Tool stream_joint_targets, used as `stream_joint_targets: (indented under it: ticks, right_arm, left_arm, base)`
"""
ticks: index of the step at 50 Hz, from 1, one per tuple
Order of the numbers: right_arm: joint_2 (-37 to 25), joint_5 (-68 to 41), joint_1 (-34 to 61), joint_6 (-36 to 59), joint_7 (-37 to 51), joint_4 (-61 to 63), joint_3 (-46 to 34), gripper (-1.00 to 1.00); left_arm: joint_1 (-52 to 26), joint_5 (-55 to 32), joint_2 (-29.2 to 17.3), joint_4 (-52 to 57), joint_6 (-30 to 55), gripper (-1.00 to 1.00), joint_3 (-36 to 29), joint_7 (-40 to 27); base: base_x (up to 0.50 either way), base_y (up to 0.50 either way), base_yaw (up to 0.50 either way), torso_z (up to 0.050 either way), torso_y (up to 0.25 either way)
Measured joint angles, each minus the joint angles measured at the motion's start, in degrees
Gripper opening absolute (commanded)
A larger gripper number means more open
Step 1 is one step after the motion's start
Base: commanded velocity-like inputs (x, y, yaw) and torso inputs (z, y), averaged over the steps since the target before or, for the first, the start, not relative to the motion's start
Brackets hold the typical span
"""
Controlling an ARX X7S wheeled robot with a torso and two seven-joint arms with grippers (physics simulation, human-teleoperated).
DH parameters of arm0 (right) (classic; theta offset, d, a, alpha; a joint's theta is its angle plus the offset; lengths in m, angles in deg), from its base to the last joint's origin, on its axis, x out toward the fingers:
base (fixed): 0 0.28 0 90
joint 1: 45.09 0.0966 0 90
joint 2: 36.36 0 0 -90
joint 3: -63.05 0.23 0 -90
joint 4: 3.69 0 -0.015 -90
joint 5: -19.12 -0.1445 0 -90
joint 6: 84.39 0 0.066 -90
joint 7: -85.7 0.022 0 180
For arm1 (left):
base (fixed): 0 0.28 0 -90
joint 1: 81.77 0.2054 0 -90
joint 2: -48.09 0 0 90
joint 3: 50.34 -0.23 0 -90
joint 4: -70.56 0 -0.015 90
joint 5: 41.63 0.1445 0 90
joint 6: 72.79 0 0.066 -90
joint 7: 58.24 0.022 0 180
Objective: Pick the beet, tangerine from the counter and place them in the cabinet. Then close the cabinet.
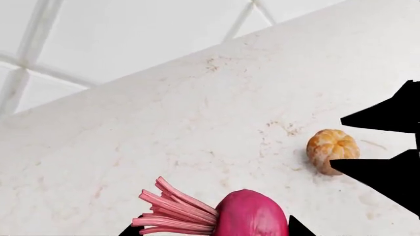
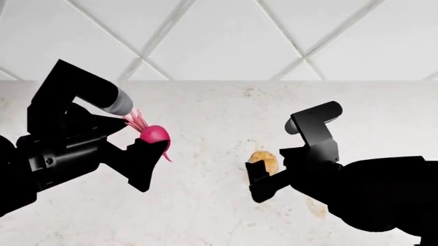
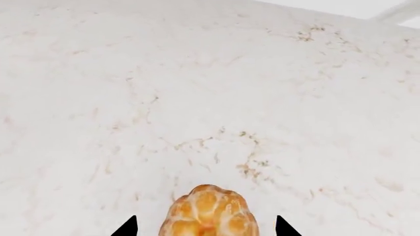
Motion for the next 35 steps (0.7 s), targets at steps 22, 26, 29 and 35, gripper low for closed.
stream_joint_targets:
  ticks: [22, 26, 29, 35]
  right_arm:
    - [0.9, 10.9, -2.0, -2.8, -8.1, -3.3, -5.9, -1.00]
    - [0.8, 11.6, -2.2, -3.2, -8.3, -3.1, -6.1, -1.00]
    - [0.7, 11.7, -2.4, -3.5, -8.2, -2.8, -6.1, -1.00]
    - [0.5, 11.3, -2.9, -5.0, -8.1, -0.8, -5.5, -1.00]
  left_arm:
    - [0.6, 0.7, -0.3, 0.2, -0.6, -1.00, -0.4, 0.8]
    - [0.8, 0.6, -0.5, 0.3, -0.8, -1.00, -0.5, 0.8]
    - [0.9, 0.6, -0.6, 0.4, -1.0, -1.00, -0.5, 0.7]
    - [0.9, 0.5, -0.8, 0.4, -1.5, -1.00, -0.4, 0.7]
  base:
    - [0.00, 0.00, 0.00, 0.000, 0.000]
    - [0.00, 0.00, 0.00, 0.000, 0.000]
    - [0.00, 0.00, 0.00, 0.000, 0.000]
    - [0.00, 0.00, 0.00, 0.000, 0.000]
